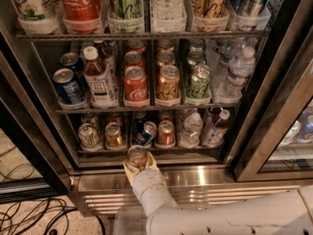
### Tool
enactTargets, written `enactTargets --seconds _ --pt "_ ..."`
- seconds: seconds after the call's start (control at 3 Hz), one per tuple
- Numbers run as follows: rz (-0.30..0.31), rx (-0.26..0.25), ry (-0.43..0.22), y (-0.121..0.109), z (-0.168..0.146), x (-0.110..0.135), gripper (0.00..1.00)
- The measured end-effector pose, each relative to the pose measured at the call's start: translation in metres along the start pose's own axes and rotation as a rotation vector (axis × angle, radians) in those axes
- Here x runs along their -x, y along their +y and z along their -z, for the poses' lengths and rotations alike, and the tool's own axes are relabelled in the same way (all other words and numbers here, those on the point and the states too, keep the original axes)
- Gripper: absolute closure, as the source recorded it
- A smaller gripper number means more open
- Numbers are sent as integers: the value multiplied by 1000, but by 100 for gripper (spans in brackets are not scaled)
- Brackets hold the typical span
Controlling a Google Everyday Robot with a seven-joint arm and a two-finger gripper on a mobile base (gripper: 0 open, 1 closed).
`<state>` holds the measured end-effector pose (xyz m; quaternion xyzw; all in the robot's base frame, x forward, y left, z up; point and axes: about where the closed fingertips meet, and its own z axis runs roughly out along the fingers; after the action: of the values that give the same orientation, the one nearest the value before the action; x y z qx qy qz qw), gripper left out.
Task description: Pick orange can from bottom shelf of fridge
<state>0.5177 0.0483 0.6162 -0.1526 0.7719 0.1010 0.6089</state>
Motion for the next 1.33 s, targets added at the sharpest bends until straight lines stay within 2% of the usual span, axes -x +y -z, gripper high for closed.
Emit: enactTargets --seconds 0.33,0.67,1.0,1.33 --pt "106 33 13 -24 6 21 100" --pt "163 85 17 -41 4 40 100" --pt "183 187 40 -36 5 43 100" --pt "186 319 90 -13 12 32 100"
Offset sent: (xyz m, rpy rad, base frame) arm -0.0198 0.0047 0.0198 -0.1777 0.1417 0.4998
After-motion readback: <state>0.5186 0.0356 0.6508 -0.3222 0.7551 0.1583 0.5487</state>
